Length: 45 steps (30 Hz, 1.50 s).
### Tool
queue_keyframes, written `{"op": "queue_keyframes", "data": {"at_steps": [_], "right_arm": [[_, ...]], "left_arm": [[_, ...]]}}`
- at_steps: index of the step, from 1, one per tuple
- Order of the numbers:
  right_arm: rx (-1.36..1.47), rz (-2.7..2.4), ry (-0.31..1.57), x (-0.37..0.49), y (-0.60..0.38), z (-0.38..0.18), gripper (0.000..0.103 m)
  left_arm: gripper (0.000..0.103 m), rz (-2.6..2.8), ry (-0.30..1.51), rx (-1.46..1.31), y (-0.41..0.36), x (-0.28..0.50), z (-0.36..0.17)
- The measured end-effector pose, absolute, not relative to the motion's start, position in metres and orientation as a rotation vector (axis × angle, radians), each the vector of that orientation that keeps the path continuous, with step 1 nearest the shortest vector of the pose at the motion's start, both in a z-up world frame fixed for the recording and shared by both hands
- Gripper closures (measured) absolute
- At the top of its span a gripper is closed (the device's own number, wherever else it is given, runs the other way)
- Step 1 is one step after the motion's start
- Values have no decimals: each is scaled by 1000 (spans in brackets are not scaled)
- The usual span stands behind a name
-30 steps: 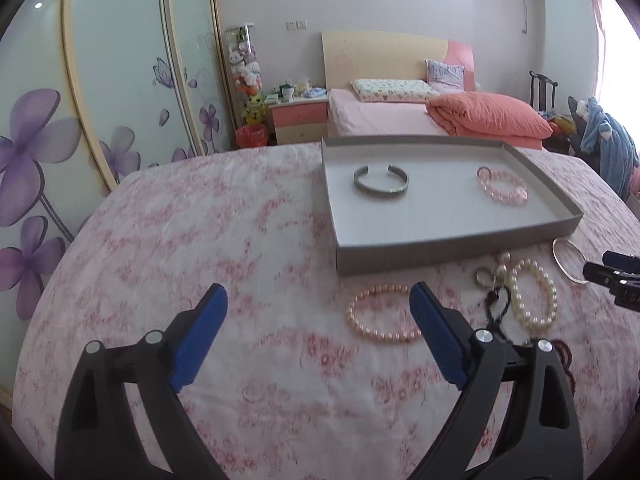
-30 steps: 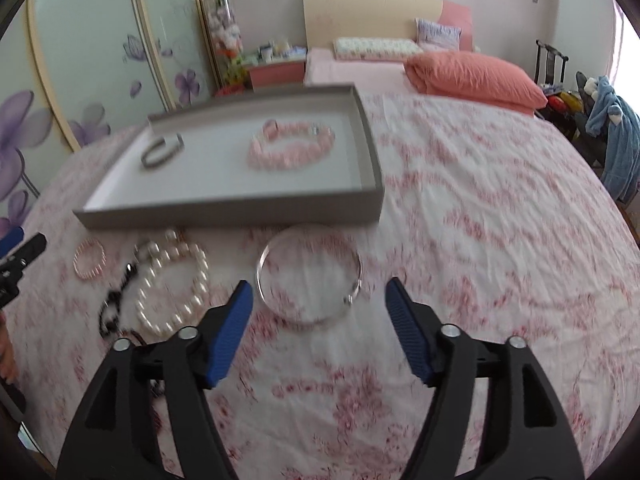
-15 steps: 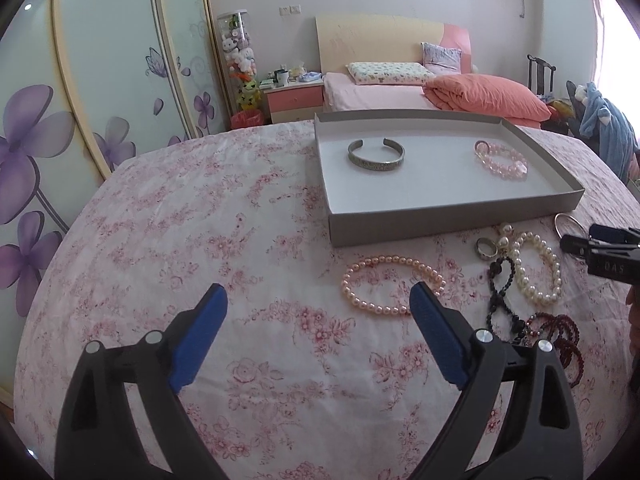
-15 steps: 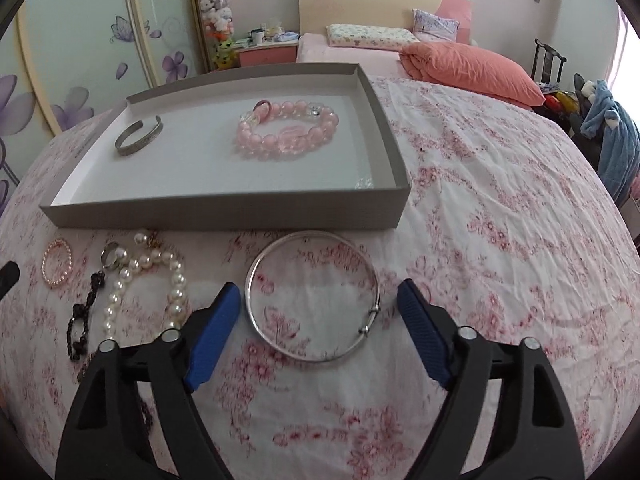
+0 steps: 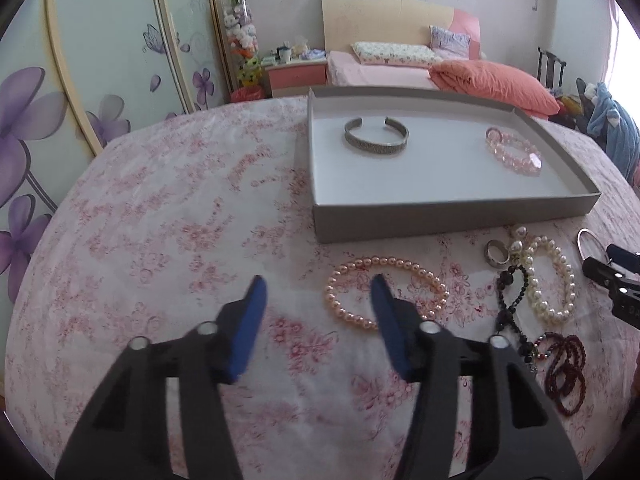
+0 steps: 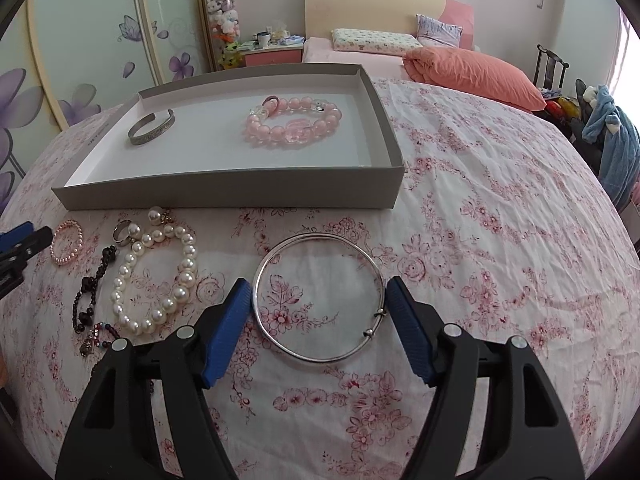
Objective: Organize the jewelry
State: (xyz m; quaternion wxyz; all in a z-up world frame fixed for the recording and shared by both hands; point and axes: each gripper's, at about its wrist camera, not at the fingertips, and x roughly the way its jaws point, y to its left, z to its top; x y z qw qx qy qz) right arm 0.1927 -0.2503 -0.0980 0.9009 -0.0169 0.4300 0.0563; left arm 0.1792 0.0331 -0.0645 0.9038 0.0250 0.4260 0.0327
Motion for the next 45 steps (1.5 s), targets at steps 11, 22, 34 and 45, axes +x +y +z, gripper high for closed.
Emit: {"op": "queue_keyframes", "data": {"at_steps": [11, 22, 34, 45], "right_arm": [[-36, 115, 890, 193, -250, -98, 33], [-36, 114, 892, 191, -249, -98, 33], [-8, 133, 890, 179, -249, -96, 34], [47, 157, 847, 166, -252, -86, 34]], "left_arm": [[77, 77, 906, 97, 39, 175, -71], [91, 31, 902, 62, 33, 173, -71], [96, -21, 877, 31, 35, 158, -64], [97, -93, 769, -11, 30, 142, -38]]}}
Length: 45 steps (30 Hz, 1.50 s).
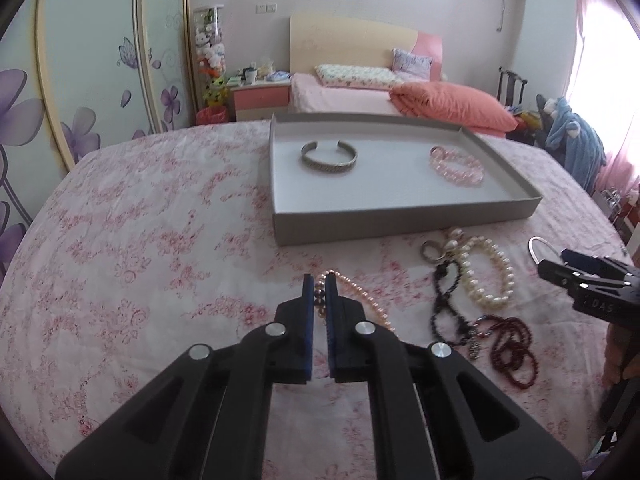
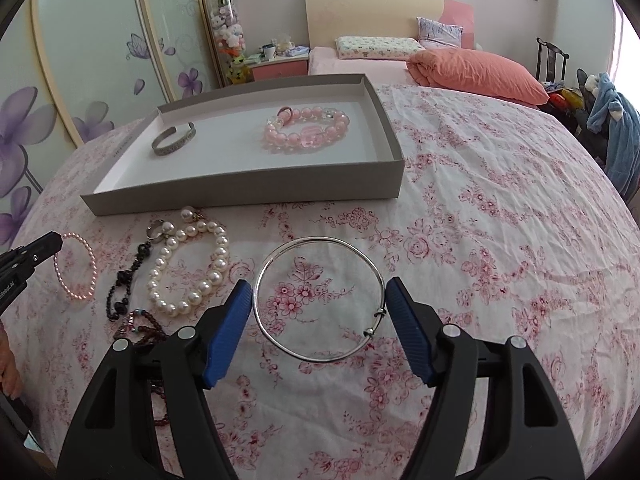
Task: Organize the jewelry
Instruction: 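Carry the bangle and pearl bracelet into the gray tray and open both grippers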
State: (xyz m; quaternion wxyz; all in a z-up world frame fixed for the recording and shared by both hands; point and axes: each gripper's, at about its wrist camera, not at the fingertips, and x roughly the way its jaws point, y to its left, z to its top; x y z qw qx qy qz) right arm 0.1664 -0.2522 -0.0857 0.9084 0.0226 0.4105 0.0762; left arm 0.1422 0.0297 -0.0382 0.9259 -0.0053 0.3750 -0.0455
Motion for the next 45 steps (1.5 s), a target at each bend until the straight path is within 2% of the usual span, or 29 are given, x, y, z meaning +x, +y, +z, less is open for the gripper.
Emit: {"op": "queue_keyframes", "data": {"at_steps": [12, 30, 45], "right_arm": [[97, 197, 747, 152, -247, -67, 34], [47, 192, 491, 123, -231, -27, 34], [34, 170, 349, 138, -224, 8, 34]], "left_arm": [[97, -114, 690, -34, 19, 128, -16], [97, -97, 591, -13, 5, 115, 4], [97, -65, 502, 16, -14, 138, 29]]}}
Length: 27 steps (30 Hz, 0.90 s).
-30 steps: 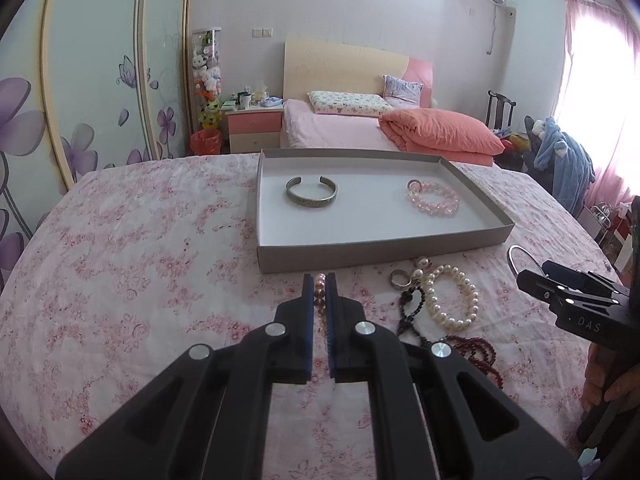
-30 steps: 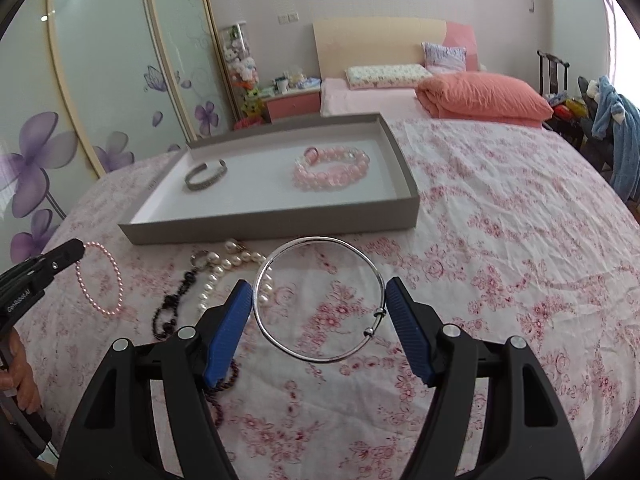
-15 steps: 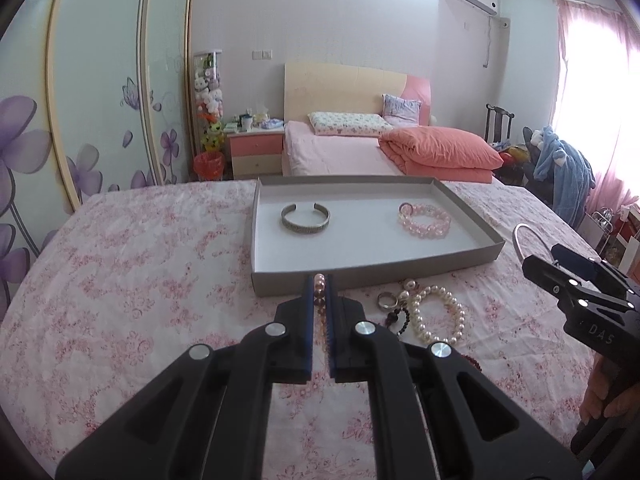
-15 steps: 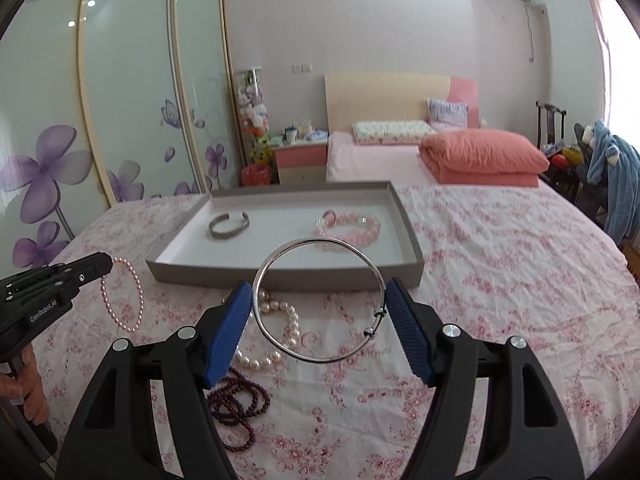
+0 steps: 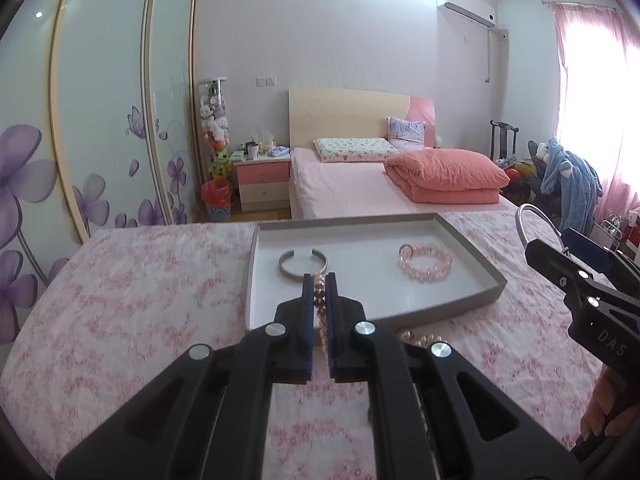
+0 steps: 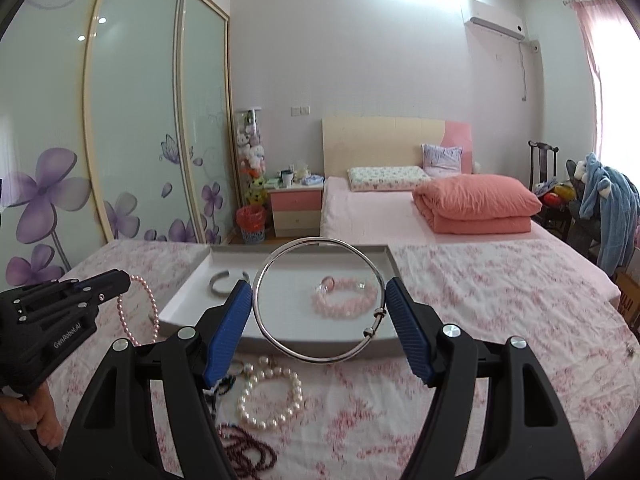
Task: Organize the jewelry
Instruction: 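Carry the bangle and pearl bracelet into the gray tray and open both grippers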
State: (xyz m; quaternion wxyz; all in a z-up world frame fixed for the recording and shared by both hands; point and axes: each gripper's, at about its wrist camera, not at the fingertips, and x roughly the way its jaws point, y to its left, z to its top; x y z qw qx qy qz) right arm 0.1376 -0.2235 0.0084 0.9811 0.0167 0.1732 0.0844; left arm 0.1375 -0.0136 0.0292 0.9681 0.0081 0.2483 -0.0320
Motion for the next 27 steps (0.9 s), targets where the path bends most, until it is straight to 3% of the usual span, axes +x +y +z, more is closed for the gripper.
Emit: {"op": "queue_keyframes", "data": {"at_steps": [27], "right_arm": [[35, 148, 448, 248, -207, -28, 34]], "left_arm": [[97, -84, 567, 11, -21, 254, -5]]}}
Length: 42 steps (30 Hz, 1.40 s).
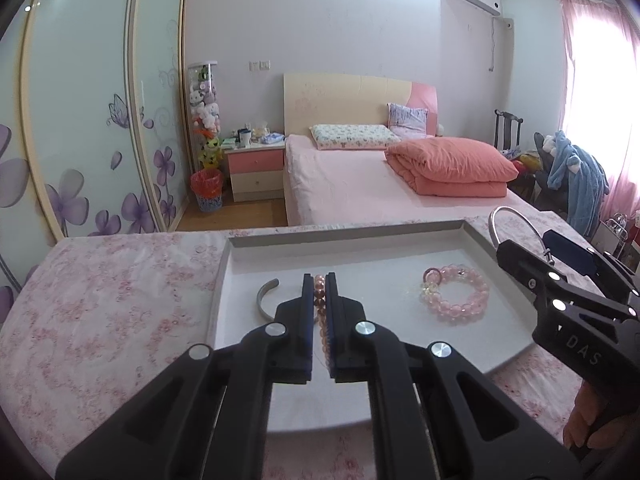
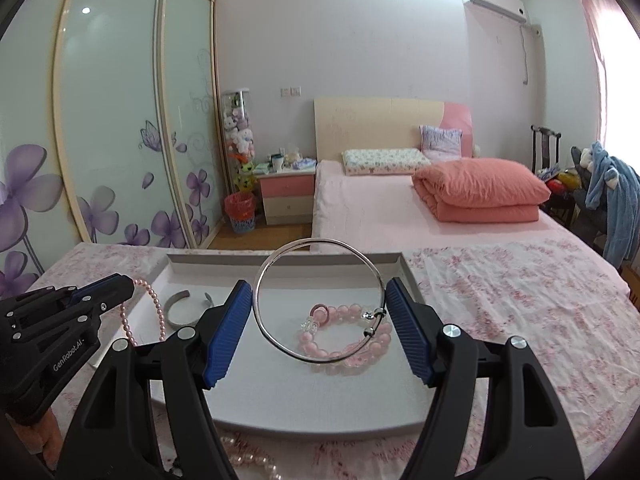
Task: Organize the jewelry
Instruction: 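Carry the bangle and pearl bracelet into the gray tray and open both grippers, then withdraw both grippers from the tray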
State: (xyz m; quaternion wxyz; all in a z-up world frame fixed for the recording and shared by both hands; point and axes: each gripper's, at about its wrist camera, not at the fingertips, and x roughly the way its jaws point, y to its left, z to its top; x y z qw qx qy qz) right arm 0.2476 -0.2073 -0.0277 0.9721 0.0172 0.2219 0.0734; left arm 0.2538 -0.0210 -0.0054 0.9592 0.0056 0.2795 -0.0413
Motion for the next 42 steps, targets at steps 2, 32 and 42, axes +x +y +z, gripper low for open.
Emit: {"op": "queue_keyframes", "data": {"at_steps": [2, 32, 42], "right_arm": [[34, 154, 476, 257, -205, -34, 34], [77, 173, 600, 236, -227, -41, 37], [67, 238, 709, 182, -230, -58, 43]], "left_arm": [[96, -86, 589, 11, -22, 263, -14], [81, -25, 651, -53, 22, 240, -22], [65, -60, 692, -59, 29, 173, -25]]}}
